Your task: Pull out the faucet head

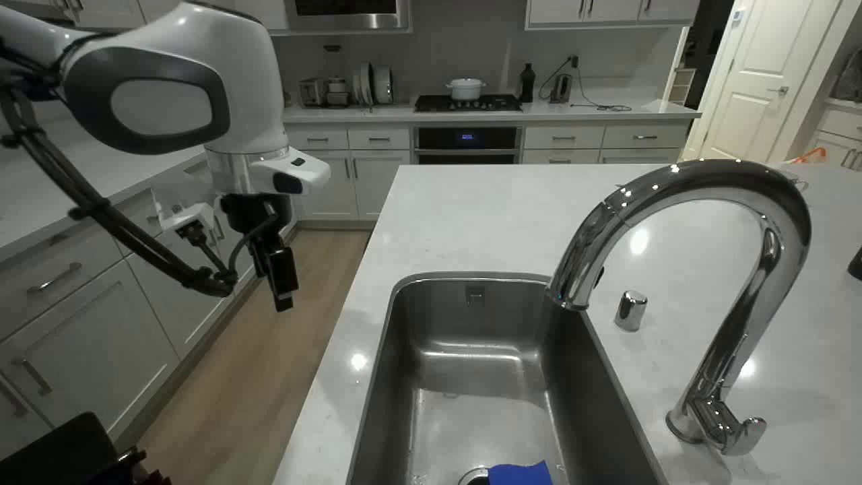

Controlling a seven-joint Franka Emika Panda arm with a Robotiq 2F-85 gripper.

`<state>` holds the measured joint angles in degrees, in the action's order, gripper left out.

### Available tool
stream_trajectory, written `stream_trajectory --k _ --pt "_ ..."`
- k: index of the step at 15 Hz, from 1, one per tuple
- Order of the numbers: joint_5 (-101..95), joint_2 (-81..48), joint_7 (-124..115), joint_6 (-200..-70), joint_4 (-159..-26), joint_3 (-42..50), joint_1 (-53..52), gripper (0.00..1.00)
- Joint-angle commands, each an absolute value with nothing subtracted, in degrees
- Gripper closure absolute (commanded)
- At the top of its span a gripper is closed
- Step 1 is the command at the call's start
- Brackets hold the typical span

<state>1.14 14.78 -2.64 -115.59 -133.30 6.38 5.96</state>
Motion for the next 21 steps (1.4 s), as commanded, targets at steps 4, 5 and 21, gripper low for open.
stream_trajectory --k 4,5,21 --pt "0.37 13.93 -3.73 -116.6 -132.65 6.29 6.65 0.0" --pt "-0.02 13.63 -4.36 -117.37 -132.47 6.39 7.01 0.0" --pt "-13.78 9.87 -19.48 -131.6 -126.91 10.42 16.32 0.0"
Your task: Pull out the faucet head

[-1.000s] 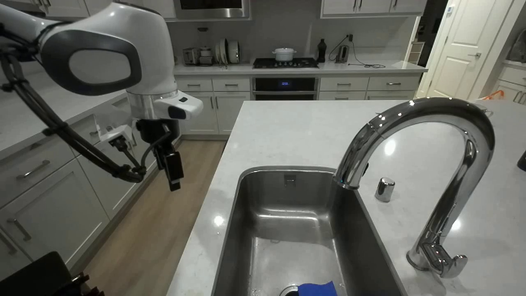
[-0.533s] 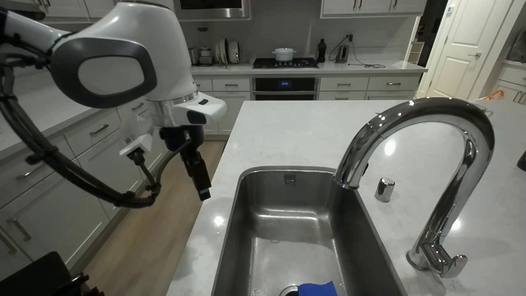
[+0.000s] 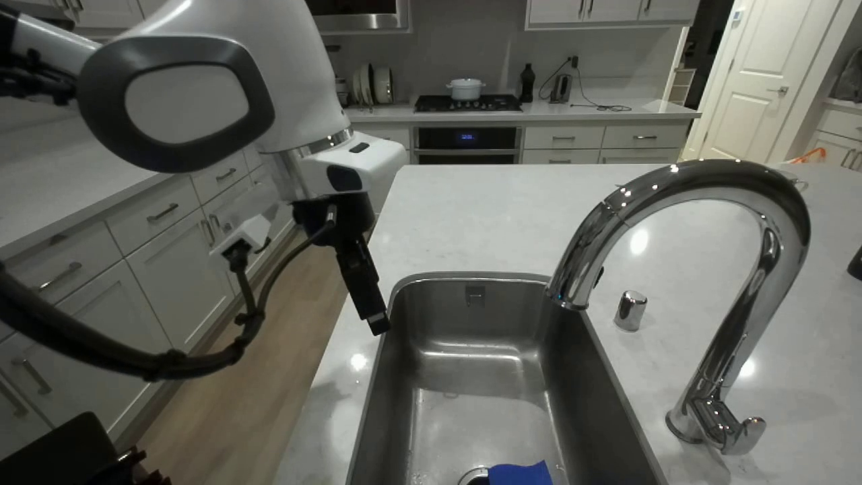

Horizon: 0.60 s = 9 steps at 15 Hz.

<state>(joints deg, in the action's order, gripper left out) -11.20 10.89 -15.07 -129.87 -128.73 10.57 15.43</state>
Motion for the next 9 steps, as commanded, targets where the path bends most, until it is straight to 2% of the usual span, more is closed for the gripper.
stream_trajectory --k 1,9 --pt "-14.64 9.6 -20.85 -132.24 -126.47 10.39 16.63 0.0" --pt "-26.54 7.5 -32.55 -139.99 -124.02 10.24 19.26 0.0"
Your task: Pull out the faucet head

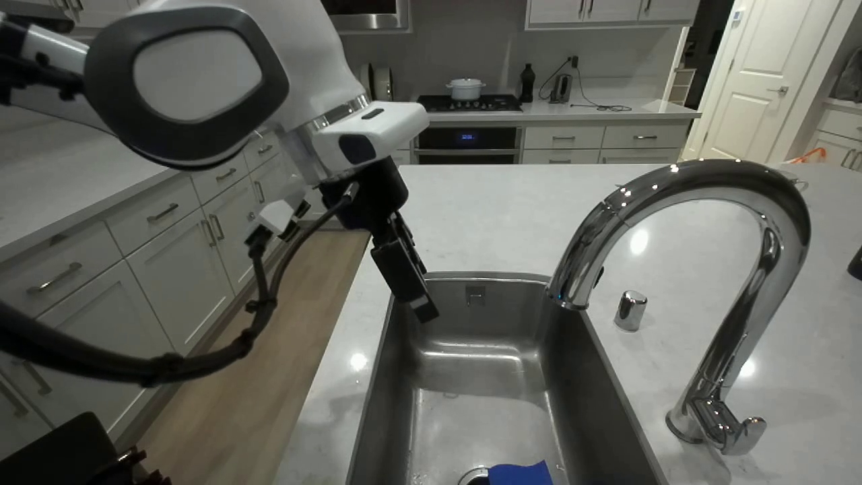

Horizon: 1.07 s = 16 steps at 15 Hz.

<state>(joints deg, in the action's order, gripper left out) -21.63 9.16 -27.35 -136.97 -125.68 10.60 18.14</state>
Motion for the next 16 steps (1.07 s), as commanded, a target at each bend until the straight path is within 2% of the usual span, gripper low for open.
stream_trajectory --k 1,8,16 --pt "-29.84 7.2 -35.38 -141.39 -123.9 10.02 19.76 0.0" --pt "-51.61 5.32 -56.13 -141.57 -121.12 10.94 20.24 0.0" --pt "-64.28 2.58 -67.04 -147.5 -119.89 13.74 19.7 0.0"
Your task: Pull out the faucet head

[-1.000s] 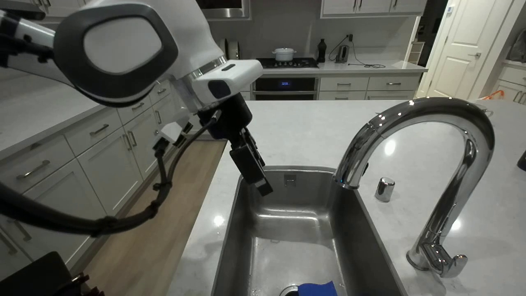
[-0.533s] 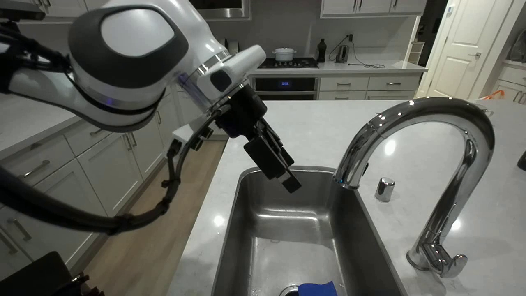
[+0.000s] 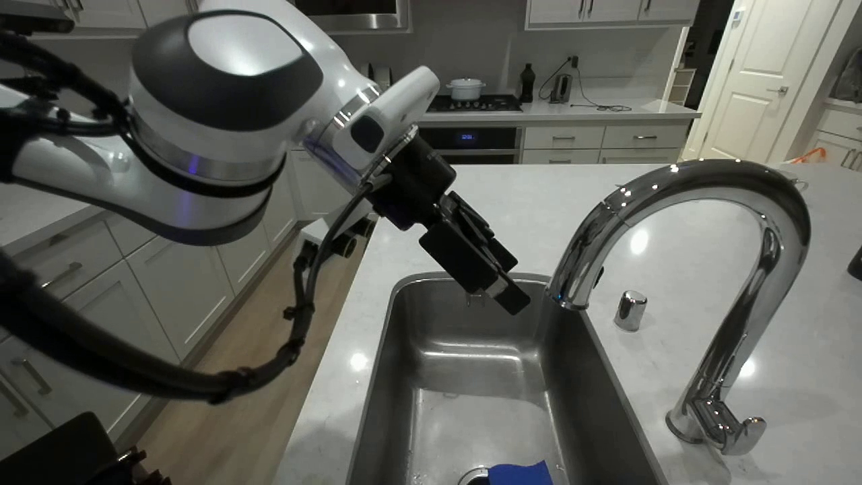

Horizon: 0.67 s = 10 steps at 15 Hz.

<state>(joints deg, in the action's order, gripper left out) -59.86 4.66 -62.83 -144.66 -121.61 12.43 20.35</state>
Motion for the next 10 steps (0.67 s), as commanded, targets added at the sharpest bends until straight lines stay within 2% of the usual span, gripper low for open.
stream_trajectory --k 1,10 --pt "-66.11 2.06 -68.69 -148.56 -119.64 14.04 19.67 0.0" --pt "-79.12 0.0 -80.59 -155.13 -118.15 14.62 20.55 0.0"
